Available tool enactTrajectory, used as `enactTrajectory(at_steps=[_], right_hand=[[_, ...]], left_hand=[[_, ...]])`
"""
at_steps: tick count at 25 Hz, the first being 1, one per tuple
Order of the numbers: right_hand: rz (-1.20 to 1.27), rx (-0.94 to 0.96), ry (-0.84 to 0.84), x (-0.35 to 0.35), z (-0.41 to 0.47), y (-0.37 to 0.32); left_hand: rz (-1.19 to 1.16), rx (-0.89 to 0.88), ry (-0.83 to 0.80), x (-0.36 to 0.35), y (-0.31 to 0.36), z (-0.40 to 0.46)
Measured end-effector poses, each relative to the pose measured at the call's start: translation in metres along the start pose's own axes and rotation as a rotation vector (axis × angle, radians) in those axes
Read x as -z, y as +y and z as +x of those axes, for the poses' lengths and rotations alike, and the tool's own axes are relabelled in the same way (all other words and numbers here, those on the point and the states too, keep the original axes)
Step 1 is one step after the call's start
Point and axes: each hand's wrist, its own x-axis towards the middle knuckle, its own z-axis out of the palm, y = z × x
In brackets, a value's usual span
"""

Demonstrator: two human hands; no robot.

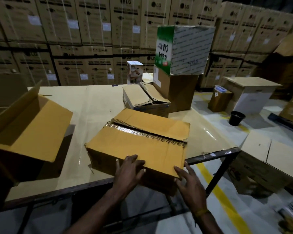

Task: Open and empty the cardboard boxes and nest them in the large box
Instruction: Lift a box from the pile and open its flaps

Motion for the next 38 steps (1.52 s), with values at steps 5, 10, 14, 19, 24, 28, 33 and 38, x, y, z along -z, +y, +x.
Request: enactTrajectory(at_steps=[5, 10, 14, 19, 24, 28, 33, 38], right_hand=[[-0.154, -0.198, 0.121, -0.002, 0.054, 0.002], [-0.343, -0.232, -0.009, -0.032, 0.09, -0.043], [-0.424, -0.27, -0.193, -0.055, 0.129, -0.071], [-0.484, -0.196, -0.282, -0.077, 0.161, -0.083], [-0.429, -0.13, -0.223, -0.09, 0.189, -0.079], [-0.351, -0.15, -0.125, -0.096, 0.215, -0.077], [-0.369, -0.194, -0.083, -0.093, 0.269, -0.059], [-0.392, -0.194, -0.119, -0.09, 0.318, -0.036]], left_hand=[[0.005, -0.056, -0.053, 0.0, -0.01, 0.05], [0.145, -0.126, -0.23, 0.007, -0.041, 0.109], [0.145, -0.182, -0.22, 0.012, -0.062, 0.14], [0.149, -0.194, -0.108, 0.007, -0.07, 0.17], [0.129, -0.248, 0.025, 0.001, -0.057, 0.188], [0.051, -0.259, 0.188, 0.001, -0.049, 0.215], [0.035, -0.289, 0.3, -0.001, -0.043, 0.264], [0.202, -0.167, 0.194, -0.011, -0.048, 0.328]])
